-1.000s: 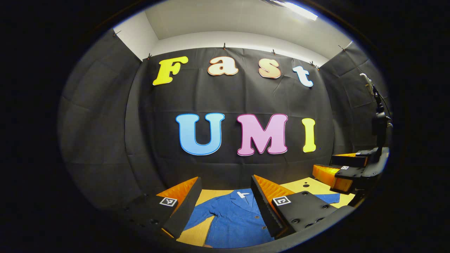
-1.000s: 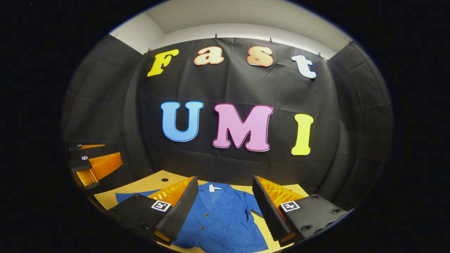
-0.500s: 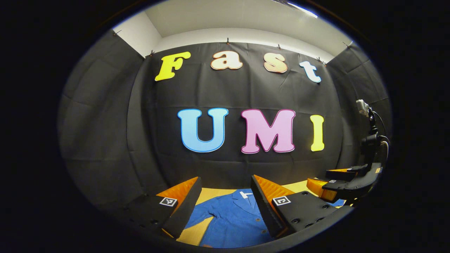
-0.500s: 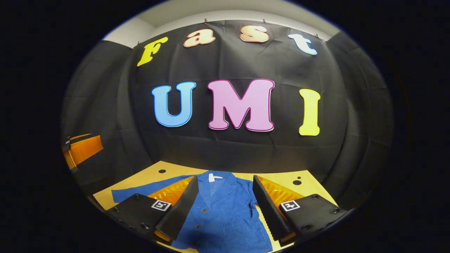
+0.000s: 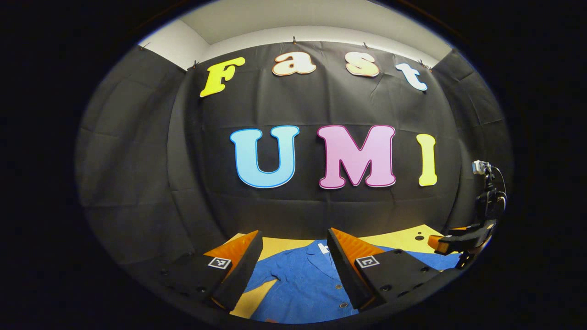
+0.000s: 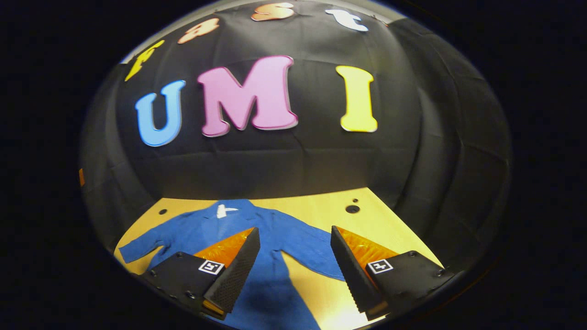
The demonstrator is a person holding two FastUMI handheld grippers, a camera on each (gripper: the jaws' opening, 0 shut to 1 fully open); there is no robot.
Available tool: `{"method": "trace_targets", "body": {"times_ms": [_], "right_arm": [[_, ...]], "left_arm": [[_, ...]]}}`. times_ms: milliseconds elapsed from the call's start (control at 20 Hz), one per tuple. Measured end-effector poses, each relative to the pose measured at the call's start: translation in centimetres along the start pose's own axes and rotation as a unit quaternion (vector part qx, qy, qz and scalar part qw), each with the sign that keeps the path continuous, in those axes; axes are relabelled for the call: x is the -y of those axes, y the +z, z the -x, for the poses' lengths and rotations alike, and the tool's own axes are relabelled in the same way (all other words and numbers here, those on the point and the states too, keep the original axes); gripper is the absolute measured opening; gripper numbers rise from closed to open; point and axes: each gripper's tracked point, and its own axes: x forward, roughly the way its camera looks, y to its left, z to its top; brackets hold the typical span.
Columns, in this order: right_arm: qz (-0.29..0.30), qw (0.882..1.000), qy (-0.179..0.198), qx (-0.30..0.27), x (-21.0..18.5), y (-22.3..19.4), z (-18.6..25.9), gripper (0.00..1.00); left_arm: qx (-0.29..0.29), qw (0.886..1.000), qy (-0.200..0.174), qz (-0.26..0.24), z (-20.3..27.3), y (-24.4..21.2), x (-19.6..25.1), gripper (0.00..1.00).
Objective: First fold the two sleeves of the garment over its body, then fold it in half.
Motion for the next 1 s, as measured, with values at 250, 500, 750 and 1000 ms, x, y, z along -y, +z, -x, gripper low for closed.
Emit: {"method": "trace_targets", "body": {"times_ms": [250,500,750,1000], "right_arm": [[-0.014,0.996,-0.055,-0.069,6.9,-5.7,-3.1,0.98],[-0.030,0.982,-0.120,-0.144,14.2,-11.1,-4.1,0.95],[-0.053,0.960,-0.182,-0.206,20.0,-15.4,-3.3,1.00],[-0.078,0.943,-0.206,-0.249,22.4,-18.4,-2.3,0.99]], "left_arm": [[-0.010,1.000,-0.018,-0.016,-2.3,-0.1,3.7,0.81],[-0.026,0.997,-0.055,-0.037,-3.9,-0.6,7.5,0.81],[-0.031,0.995,-0.081,-0.051,-4.4,-0.8,9.9,0.81],[-0.036,0.993,-0.096,-0.055,-4.1,-1.1,11.6,0.81]]}}
